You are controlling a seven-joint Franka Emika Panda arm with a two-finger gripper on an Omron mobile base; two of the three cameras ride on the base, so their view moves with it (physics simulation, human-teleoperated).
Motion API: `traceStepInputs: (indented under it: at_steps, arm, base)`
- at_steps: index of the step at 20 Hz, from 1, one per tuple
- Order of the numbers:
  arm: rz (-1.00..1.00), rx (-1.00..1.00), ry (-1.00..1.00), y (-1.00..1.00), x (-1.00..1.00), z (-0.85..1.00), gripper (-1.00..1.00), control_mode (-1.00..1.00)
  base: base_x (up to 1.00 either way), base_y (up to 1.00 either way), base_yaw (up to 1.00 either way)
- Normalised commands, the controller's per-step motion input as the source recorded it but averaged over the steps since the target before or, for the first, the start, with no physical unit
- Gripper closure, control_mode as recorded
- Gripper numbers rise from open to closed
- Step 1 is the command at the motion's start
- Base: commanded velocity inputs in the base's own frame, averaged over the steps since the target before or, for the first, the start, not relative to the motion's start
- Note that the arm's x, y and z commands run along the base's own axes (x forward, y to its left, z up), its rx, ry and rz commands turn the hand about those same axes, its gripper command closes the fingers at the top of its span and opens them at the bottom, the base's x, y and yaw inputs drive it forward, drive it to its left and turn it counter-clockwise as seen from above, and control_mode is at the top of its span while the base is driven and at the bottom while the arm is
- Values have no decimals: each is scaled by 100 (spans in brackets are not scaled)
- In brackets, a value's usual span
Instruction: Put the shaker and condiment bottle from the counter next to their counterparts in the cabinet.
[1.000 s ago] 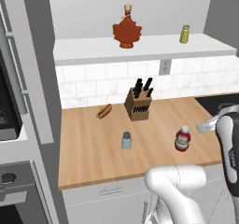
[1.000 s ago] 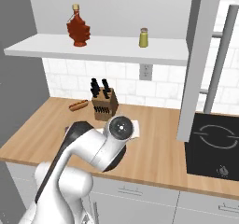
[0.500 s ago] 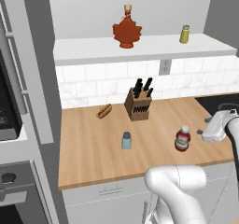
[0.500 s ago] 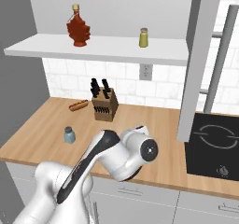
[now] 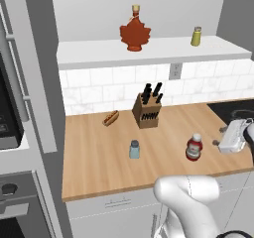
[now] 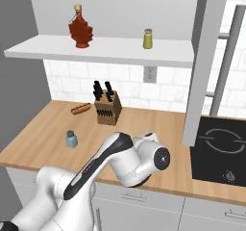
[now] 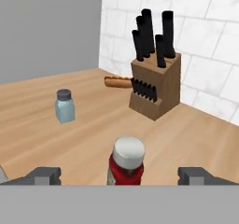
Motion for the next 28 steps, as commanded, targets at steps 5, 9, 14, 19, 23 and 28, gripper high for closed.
traceStepInputs:
  at_steps: [5, 9, 14, 19, 23, 28]
  arm:
    - [0, 0, -3, 0, -33, -36, -100, -100]
    - [0, 0, 0, 0, 0, -59, -100, -100]
    - [0, 1, 0, -7, 40, -24, -100, -100]
    - [0, 3, 0, -7, 41, -16, -100, -100]
    - [0, 3, 0, 0, 22, -21, -100, -100]
    - [0, 2, 0, 0, 24, -24, -100, -100]
  base:
    - [0, 0, 0]
    - [0, 0, 0]
    - [0, 0, 0]
    - [0, 0, 0]
    - [0, 0, 0]
    - [0, 0, 0]
